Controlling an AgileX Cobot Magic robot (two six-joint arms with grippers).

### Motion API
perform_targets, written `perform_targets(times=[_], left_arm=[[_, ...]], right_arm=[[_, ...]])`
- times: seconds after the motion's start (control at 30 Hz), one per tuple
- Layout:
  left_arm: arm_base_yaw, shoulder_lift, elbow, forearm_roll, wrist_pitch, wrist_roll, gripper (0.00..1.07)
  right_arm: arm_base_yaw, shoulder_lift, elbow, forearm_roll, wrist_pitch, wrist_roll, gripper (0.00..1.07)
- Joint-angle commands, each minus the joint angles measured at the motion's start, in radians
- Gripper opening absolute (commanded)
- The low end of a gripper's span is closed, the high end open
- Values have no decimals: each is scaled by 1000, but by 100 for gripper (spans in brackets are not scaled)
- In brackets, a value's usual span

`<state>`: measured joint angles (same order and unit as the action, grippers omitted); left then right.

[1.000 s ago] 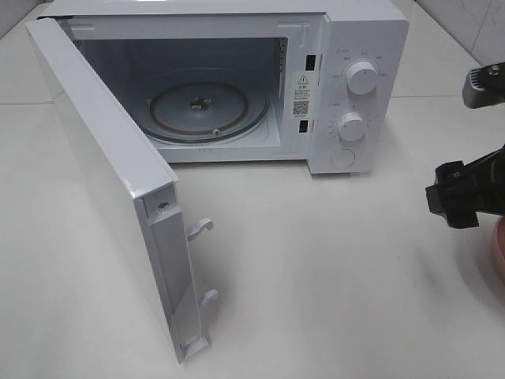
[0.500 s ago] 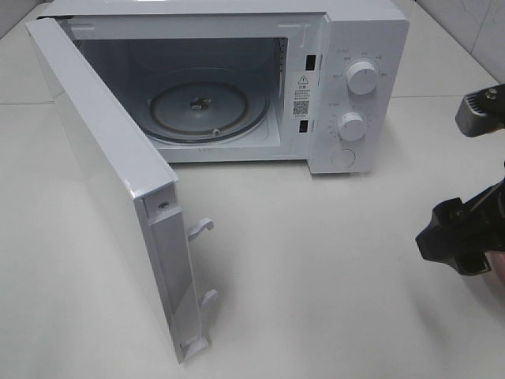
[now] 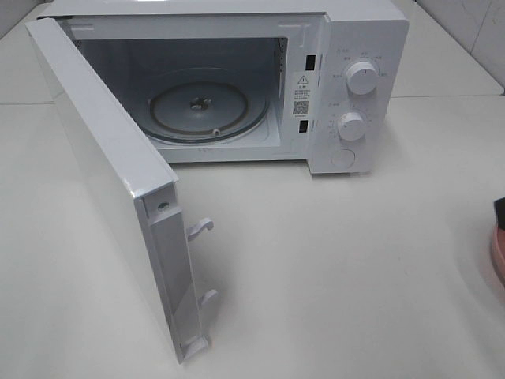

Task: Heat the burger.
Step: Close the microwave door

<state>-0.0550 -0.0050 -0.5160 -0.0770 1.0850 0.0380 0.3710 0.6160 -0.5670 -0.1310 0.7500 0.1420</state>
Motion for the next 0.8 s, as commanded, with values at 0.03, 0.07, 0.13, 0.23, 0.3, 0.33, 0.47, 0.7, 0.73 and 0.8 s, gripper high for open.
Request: perform_targets(times=[0.03, 0.07, 0.13, 0.23, 0.3, 0.33, 0.47, 0.7, 0.73, 0.8], left_arm=[[4, -15, -1, 1, -15, -9, 100], [4, -15, -1, 1, -15, -9, 100], [4, -15, -1, 1, -15, -9, 100], [4, -15, -1, 1, -15, -9, 100], [4, -15, -1, 1, -15, -9, 100], [4, -15, -1, 1, -15, -9, 100], [4, -15, -1, 1, -15, -9, 100], [4, -15, -1, 1, -15, -9, 100], [4, -15, -1, 1, -15, -9, 100], [4, -15, -1, 1, -15, -9, 100]], right_arm=[[-60, -86, -1, 1, 76, -41, 80], [-88, -139, -1, 4, 106, -50, 80], [-100, -166, -1, 9, 123, -50, 80], [-139, -259, 0, 35, 188, -50, 79], [-152, -285, 0, 41, 203, -53, 79], [-177, -331, 0, 47, 218, -77, 79], [-218, -412, 0, 58, 221, -128, 79], [-278, -547, 0, 57, 221, -121, 77], [-278, -547, 0, 57, 221, -121, 77], [-278, -567, 17, 57, 220, -120, 76]])
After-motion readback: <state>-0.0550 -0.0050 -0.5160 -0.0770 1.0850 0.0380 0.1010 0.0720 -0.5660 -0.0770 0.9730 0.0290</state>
